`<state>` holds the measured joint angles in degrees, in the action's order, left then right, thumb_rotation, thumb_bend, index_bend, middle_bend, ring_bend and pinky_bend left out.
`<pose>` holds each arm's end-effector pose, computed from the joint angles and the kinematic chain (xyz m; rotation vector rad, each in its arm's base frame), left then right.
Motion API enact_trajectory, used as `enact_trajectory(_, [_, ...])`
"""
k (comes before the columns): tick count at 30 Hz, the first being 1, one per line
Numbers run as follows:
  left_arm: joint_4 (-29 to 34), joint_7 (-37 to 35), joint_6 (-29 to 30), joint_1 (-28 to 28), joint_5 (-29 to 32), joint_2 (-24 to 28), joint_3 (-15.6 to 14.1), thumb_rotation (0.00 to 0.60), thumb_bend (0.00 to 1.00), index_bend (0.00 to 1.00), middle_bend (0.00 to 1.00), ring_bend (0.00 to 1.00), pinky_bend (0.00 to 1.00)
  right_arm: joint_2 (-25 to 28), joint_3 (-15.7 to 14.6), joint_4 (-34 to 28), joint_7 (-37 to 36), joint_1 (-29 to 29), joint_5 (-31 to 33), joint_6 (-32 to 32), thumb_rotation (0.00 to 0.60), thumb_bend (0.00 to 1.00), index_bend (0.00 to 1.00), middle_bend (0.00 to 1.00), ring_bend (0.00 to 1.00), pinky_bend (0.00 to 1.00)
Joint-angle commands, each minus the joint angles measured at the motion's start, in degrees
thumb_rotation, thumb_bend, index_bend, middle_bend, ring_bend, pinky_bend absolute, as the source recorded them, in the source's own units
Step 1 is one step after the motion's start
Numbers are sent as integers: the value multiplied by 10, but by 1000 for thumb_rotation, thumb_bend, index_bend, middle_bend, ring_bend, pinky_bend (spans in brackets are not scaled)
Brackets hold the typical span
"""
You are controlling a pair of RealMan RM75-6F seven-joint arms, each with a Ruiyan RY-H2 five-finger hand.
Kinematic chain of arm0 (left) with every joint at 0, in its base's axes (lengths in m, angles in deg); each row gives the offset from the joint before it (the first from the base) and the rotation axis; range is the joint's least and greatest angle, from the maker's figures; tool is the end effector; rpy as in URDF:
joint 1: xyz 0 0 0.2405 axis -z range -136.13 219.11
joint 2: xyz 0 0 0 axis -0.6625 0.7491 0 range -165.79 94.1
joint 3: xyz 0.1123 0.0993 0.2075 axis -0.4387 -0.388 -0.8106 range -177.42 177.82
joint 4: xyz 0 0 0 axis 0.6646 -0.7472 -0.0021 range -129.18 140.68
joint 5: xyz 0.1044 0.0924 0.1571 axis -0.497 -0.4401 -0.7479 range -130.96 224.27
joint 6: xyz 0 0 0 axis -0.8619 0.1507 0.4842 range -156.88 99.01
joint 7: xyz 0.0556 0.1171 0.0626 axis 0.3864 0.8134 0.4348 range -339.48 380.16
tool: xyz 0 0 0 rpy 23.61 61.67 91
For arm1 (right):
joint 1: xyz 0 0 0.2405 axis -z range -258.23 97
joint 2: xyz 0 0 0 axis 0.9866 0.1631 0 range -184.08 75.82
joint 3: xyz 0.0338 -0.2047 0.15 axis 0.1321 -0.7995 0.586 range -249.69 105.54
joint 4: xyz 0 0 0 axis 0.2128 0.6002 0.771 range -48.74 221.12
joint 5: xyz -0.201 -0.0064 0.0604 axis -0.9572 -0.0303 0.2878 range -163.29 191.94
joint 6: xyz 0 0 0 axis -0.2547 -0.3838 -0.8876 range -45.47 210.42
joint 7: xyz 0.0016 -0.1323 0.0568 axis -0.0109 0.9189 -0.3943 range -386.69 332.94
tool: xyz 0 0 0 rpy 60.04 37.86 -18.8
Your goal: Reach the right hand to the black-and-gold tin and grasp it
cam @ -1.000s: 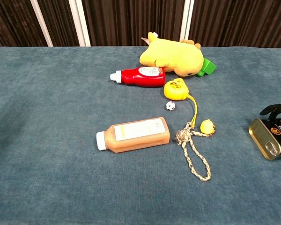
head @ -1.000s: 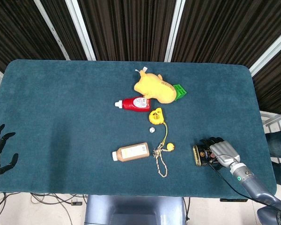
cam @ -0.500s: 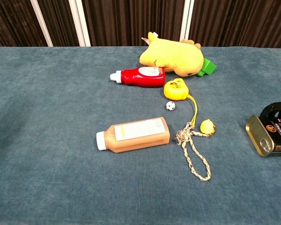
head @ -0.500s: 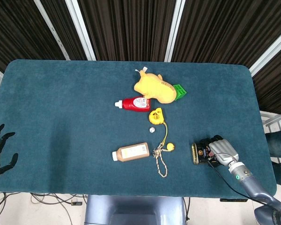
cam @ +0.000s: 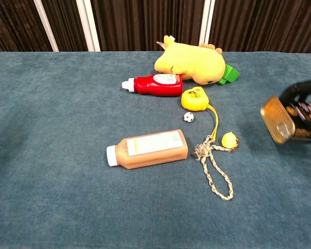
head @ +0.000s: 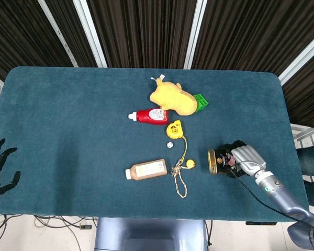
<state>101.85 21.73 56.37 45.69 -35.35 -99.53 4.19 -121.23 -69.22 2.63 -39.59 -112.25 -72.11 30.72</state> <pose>-0.3078 0.1802 0.1621 -1.3006 -0.9492 -0.9057 -0.2619 -0.3112 0.0884 1.8926 -1.0831 0.8199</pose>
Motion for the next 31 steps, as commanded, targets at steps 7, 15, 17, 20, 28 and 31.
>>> enact_trajectory(7, [-1, -1, -1, 0, 1, 0, 1, 600, 372, 197, 0, 0, 0, 31, 39, -38, -227, -32, -23, -19, 600, 553, 499, 471, 426, 161])
enact_trajectory(15, [0, -1, -2, 1, 3, 1, 1, 600, 372, 197, 0, 0, 0, 39, 69, -35, -388, -44, -36, -75, 600, 551, 531, 466, 426, 161])
enact_trajectory(17, [0, -1, -2, 1, 3, 0, 1, 600, 372, 197, 0, 0, 0, 34, 79, -31, -422, -39, -32, -102, 600, 550, 537, 467, 426, 161])
enact_trajectory(20, [0, -1, -1, 1, 2, 0, 1, 600, 372, 197, 0, 0, 0, 25, 93, -23, -470, -28, -26, -146, 600, 550, 542, 471, 429, 161])
enact_trajectory(28, [0, 0, -1, 1, 3, -1, 2, 600, 372, 197, 0, 0, 0, 37, 95, -16, -543, -10, -43, -202, 600, 550, 547, 478, 437, 161])
enact_trajectory(31, [0, 1, -1, 1, 3, -1, 2, 600, 372, 196, 0, 0, 0, 42, 88, -13, -540, -10, -50, -199, 600, 550, 547, 478, 437, 161])
